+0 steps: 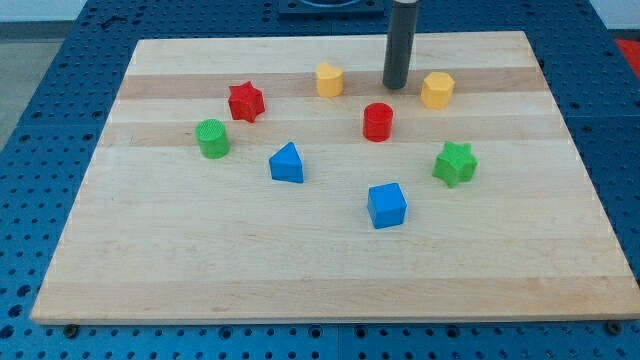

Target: Move yellow heart towards top left

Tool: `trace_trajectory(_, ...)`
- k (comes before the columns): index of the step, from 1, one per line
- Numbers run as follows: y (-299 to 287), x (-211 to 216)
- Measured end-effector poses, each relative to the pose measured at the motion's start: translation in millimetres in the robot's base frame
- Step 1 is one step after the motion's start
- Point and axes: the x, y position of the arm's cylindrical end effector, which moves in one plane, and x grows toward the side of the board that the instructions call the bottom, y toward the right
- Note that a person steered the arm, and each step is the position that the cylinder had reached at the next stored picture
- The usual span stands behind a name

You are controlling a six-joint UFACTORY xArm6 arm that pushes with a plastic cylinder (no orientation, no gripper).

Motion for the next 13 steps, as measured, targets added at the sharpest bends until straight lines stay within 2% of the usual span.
trace_trajectory(4,-109.6,3.2)
trace_trajectory(6,-115.1,30.4)
trace_trajectory(7,-138.1,30.6)
trace_trajectory(10,-191.8,-22.7)
trace_trajectory(12,-244.6,-46.3)
trace_trajectory(13,-243.3,-46.8)
